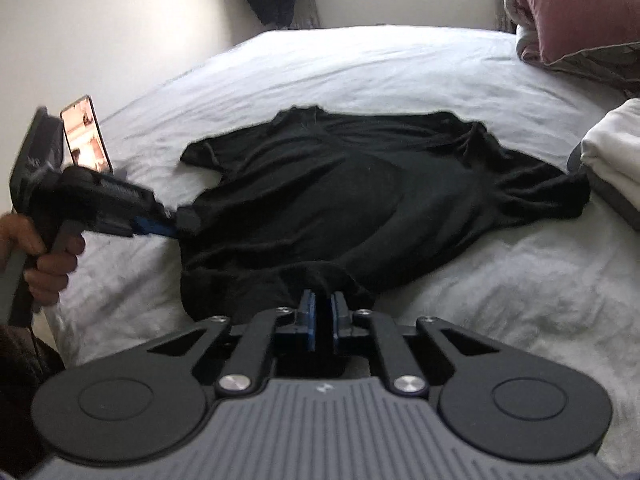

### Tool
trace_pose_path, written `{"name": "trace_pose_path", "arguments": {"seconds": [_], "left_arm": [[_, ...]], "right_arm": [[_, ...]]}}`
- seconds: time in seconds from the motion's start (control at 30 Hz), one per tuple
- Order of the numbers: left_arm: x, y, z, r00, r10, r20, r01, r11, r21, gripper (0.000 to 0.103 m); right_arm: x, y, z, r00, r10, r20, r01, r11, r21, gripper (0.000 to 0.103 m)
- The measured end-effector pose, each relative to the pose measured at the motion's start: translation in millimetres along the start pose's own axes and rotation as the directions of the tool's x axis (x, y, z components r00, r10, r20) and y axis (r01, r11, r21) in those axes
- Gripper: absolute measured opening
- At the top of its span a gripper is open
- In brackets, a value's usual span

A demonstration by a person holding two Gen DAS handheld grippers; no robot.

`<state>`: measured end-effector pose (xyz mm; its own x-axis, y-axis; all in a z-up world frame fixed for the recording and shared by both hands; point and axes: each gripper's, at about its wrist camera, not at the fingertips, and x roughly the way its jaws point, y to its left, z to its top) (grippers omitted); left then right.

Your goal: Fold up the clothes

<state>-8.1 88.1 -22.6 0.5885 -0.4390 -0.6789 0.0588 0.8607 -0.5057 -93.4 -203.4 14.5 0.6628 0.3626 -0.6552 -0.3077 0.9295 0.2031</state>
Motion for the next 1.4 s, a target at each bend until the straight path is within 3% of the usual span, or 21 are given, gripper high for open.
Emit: {"name": "trace_pose_path", "arguments": {"seconds": [0.23,0.33,0.5,0.73,0.87,1.0,1.07,1.13,1.2,1.33,1.4], "left_arm": [[-4.1,-21.1,0.5,0.996,-0.082,0.029,0.08,0.996,0.044,0.004],[-2.0,-27.5,4.0,0.994,-0.088,0.061,0.084,0.995,0.063,0.004],[10.0,-36.1,14.5,0.988,-0.085,0.126,0.074,0.993,0.095,0.004],[41.4,-47.0,26.4,0.981,-0.085,0.177,0.078,0.996,0.043,0.004],[56.8,-48.6,25.1,0.988,-0.086,0.126,0.089,0.996,-0.014,0.008],[59.2,-55.4,20.4,0.991,-0.105,0.082,0.105,0.994,-0.004,0.034],[56.9,-59.1,15.5,0.992,-0.116,0.055,0.115,0.993,0.017,0.038],[55.8,-62.2,9.9,0.991,-0.133,0.02,0.132,0.991,0.031,0.039],[56.9,-65.1,2.4,0.987,-0.16,-0.029,0.161,0.986,0.035,0.039],[59.6,-73.2,-11.1,0.962,-0.247,-0.115,0.253,0.967,0.032,0.037],[60.8,-79.4,-17.8,0.949,-0.278,-0.146,0.287,0.957,0.046,0.037]], "right_arm": [[-39.8,-4.5,8.4,0.988,-0.033,0.148,0.029,0.999,0.029,0.006],[-44.0,-12.4,14.6,0.977,-0.092,0.19,0.083,0.995,0.058,0.006],[-30.2,-27.6,22.5,0.965,-0.211,0.158,0.192,0.973,0.13,0.006],[-17.5,-43.5,28.7,0.932,-0.333,0.141,0.313,0.938,0.151,0.006],[1.0,-67.3,27.0,0.921,-0.386,0.053,0.369,0.908,0.197,0.006],[21.6,-93.8,18.0,0.922,-0.384,-0.05,0.384,0.889,0.248,0.006],[26.1,-102.4,11.3,0.926,-0.368,-0.081,0.376,0.888,0.266,0.008],[26.1,-106.5,6.1,0.93,-0.355,-0.092,0.366,0.888,0.278,0.01],[18.1,-103.8,6.0,0.932,-0.353,-0.082,0.362,0.893,0.266,0.019],[-0.8,-95.4,6.9,0.933,-0.357,-0.05,0.359,0.903,0.235,0.035],[-5.9,-93.4,7.4,0.935,-0.353,-0.039,0.352,0.908,0.227,0.037]]}}
